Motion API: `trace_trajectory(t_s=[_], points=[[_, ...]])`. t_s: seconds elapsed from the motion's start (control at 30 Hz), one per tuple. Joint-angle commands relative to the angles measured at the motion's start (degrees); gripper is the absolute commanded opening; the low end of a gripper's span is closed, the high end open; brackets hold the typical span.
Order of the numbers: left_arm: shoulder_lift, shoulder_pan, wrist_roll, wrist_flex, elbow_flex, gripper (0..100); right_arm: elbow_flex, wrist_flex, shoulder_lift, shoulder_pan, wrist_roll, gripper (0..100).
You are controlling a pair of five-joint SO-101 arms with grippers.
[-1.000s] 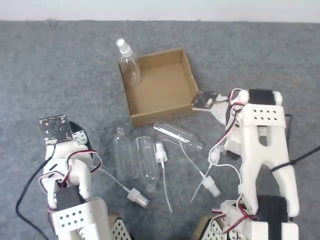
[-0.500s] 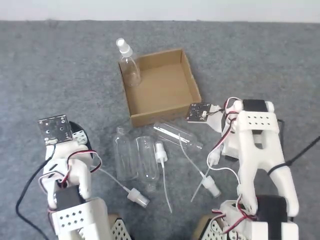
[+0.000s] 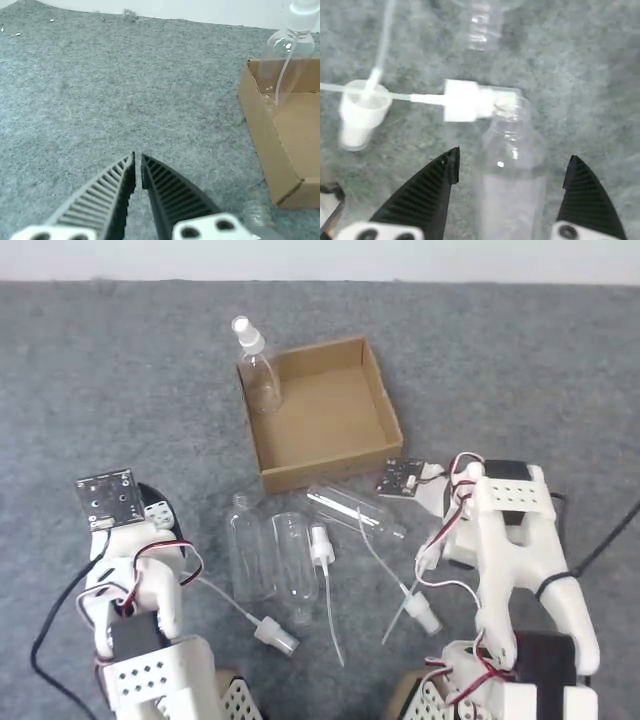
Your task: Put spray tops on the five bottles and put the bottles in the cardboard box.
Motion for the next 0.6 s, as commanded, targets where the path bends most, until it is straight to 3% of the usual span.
trace_trajectory(t_s=[0.0,0.4,0.57], points=[[-0.97,-0.09,-0.62,-2.02,-0.84,1,-0.26,-2.07,-2.59,2.95,0.88,28.5],[-0.97,-0.09,-0.62,-1.93,-0.84,1,2.37,-2.59,-2.59,0.22,0.97,28.5],[-0.97,-0.09,-0.62,-1.93,-0.84,1,5.54,-7.87,-2.59,0.13,0.97,28.5]])
